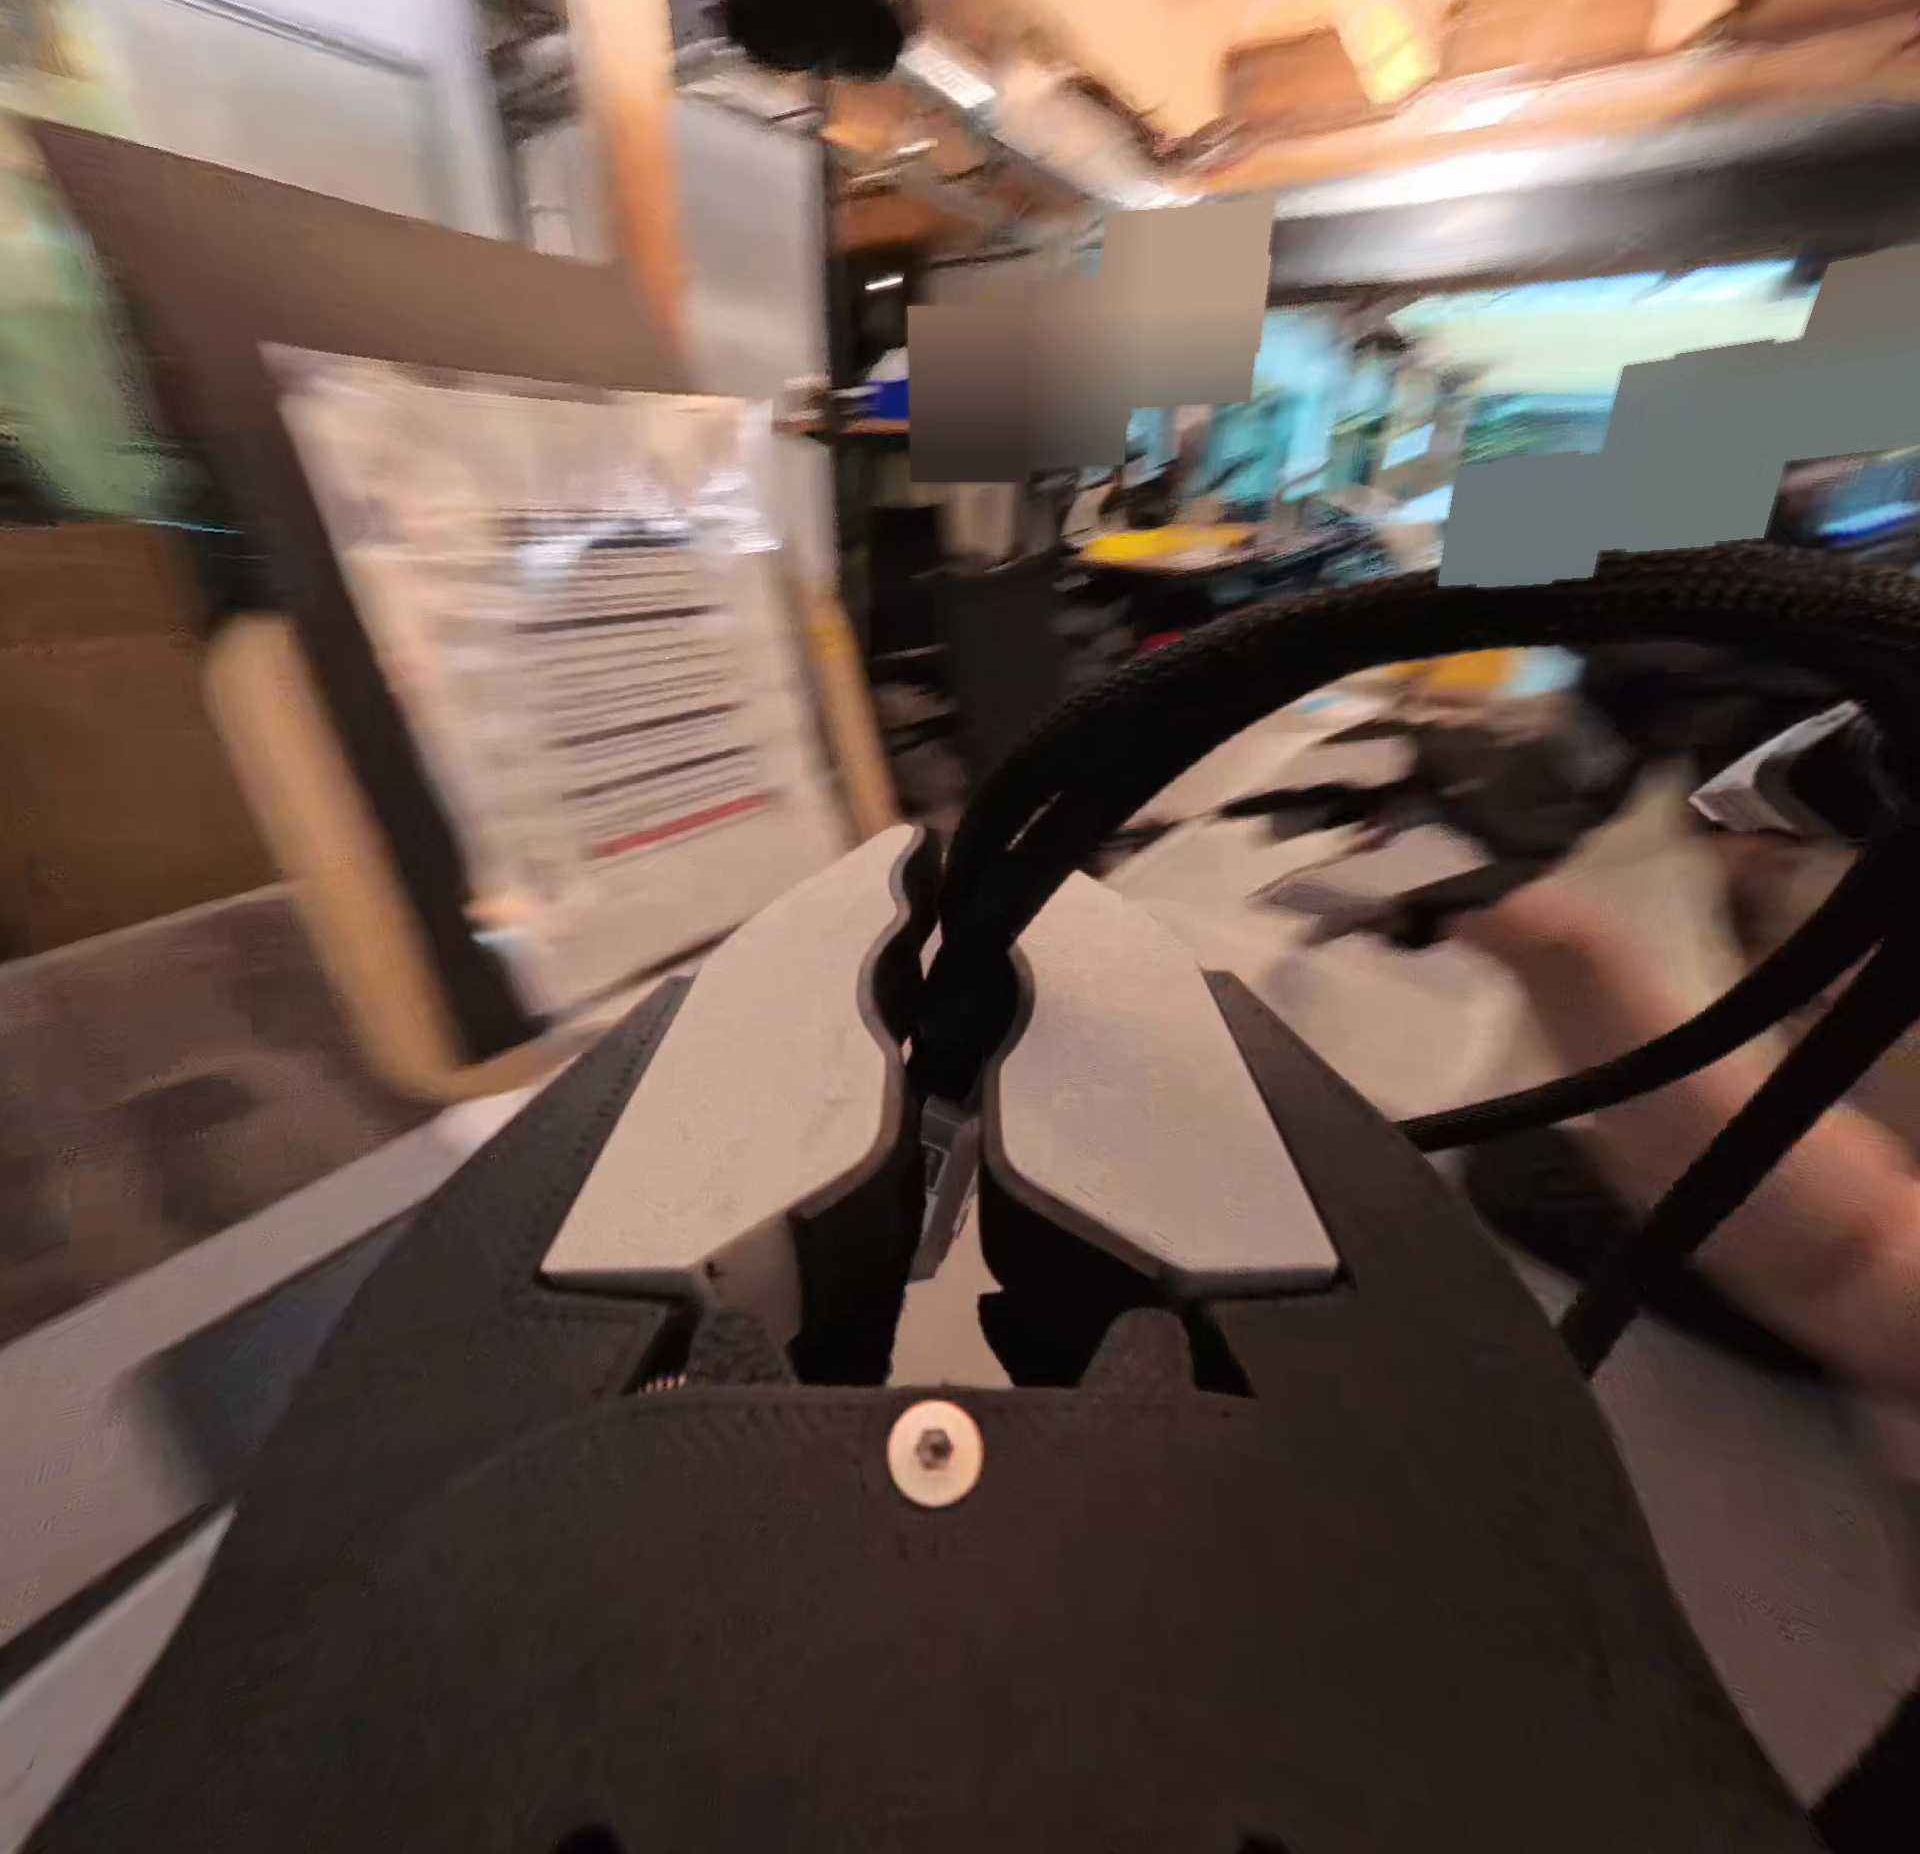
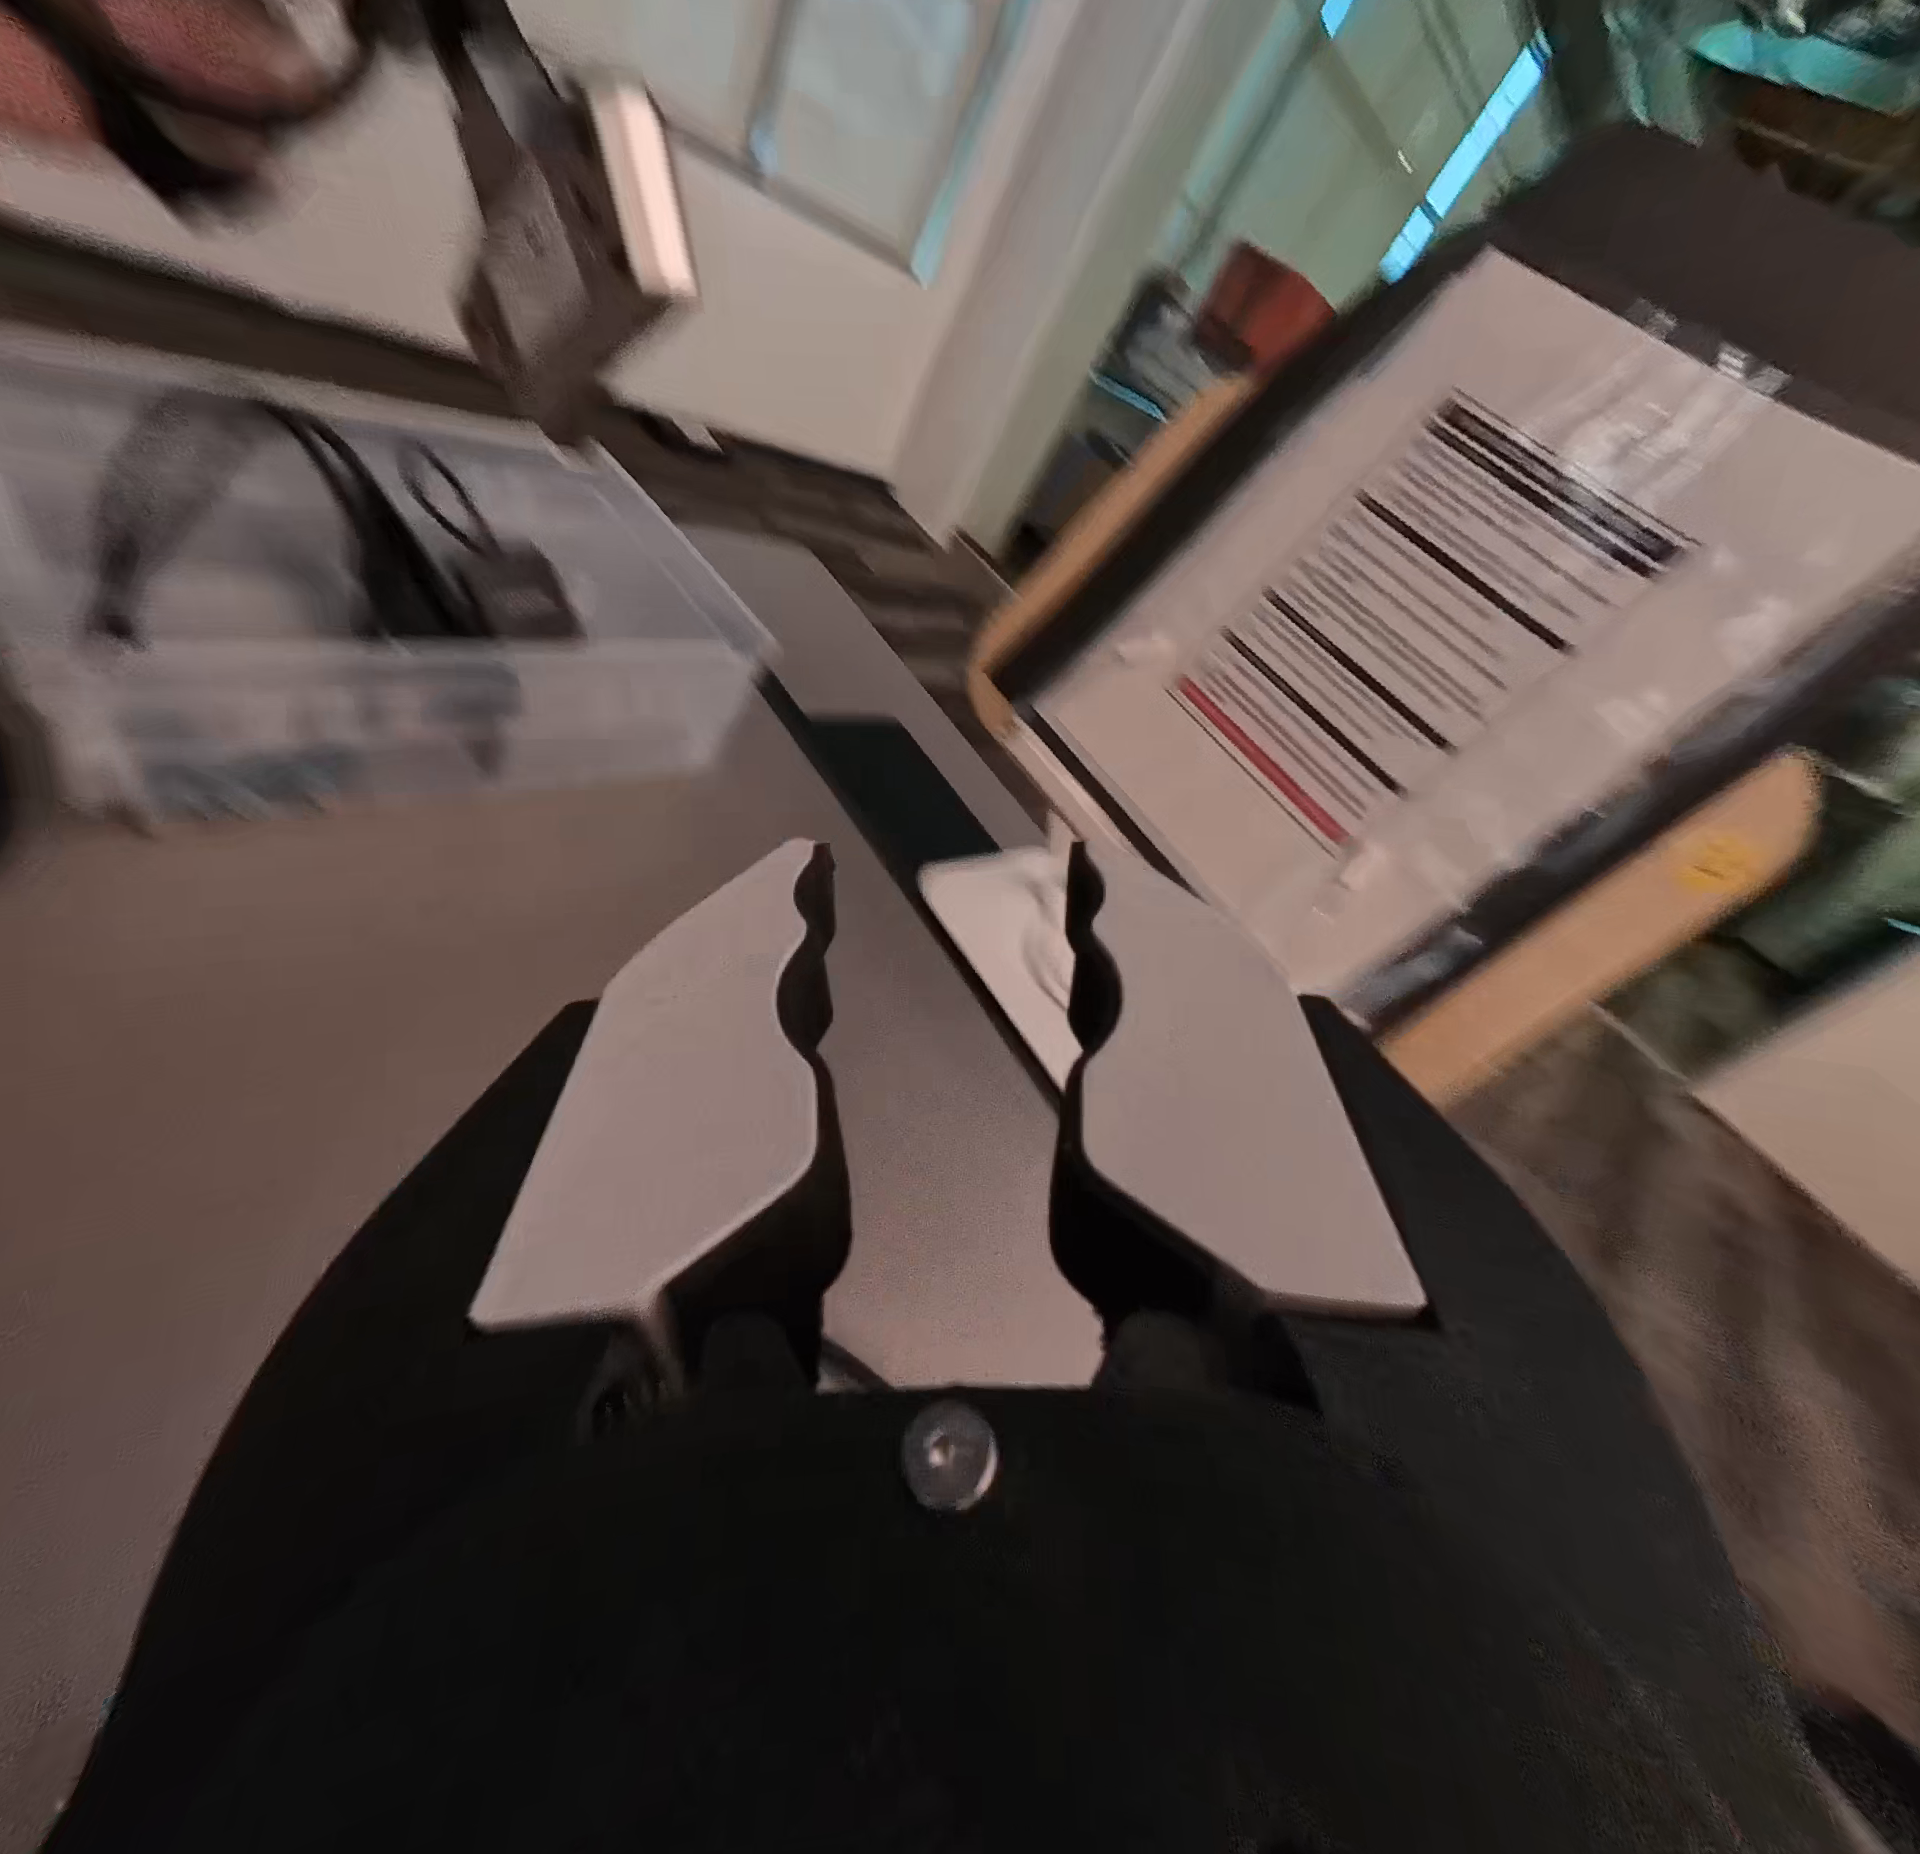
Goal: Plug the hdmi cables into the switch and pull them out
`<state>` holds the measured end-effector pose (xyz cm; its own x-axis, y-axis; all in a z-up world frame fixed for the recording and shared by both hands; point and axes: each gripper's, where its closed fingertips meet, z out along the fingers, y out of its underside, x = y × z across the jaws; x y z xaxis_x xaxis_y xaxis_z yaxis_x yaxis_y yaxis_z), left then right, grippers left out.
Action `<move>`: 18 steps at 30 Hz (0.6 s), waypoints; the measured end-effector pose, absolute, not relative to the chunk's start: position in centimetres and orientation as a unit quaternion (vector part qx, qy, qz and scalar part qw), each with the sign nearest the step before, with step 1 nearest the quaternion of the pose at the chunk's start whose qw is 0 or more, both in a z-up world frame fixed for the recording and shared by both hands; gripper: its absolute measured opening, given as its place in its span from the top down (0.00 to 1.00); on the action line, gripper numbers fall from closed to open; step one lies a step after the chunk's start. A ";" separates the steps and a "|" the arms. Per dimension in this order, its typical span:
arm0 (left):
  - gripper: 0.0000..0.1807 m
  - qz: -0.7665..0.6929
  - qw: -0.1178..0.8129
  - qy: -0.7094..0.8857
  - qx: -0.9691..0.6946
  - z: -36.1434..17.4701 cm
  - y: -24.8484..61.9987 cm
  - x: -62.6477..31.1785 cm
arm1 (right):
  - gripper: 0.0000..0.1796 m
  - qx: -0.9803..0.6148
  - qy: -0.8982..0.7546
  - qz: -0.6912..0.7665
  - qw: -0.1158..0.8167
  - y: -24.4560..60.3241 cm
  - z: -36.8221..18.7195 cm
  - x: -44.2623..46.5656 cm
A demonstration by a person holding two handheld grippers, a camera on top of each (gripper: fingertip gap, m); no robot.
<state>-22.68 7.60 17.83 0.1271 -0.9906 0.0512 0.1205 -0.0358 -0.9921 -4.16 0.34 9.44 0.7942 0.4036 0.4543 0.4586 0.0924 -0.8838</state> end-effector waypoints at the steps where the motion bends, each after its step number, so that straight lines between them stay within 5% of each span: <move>1: 0.97 -0.550 0.515 0.429 -0.498 17.9 6.0 -21.3 | 0.76 -0.657 -0.321 0.035 0.681 0.1 9.8 -5.8; 9: 0.97 -0.684 0.371 0.425 -0.462 16.2 1.0 -15.5 | 0.69 -0.565 -0.262 0.371 0.689 -1.0 10.7 -13.5; 12: 0.96 -0.705 0.342 0.415 -0.463 15.5 0.6 -14.6 | 0.77 -0.546 -0.234 0.428 0.681 -0.5 9.9 -13.8; 13: 0.96 -0.707 0.336 0.412 -0.467 15.2 0.6 -14.3 | 0.88 -0.536 -0.246 0.444 0.675 -0.8 9.8 -14.0; 18: 0.90 -0.723 0.268 0.435 -0.466 14.1 -0.3 -13.7 | 0.88 -0.507 -0.221 0.459 0.696 -1.2 11.4 -11.7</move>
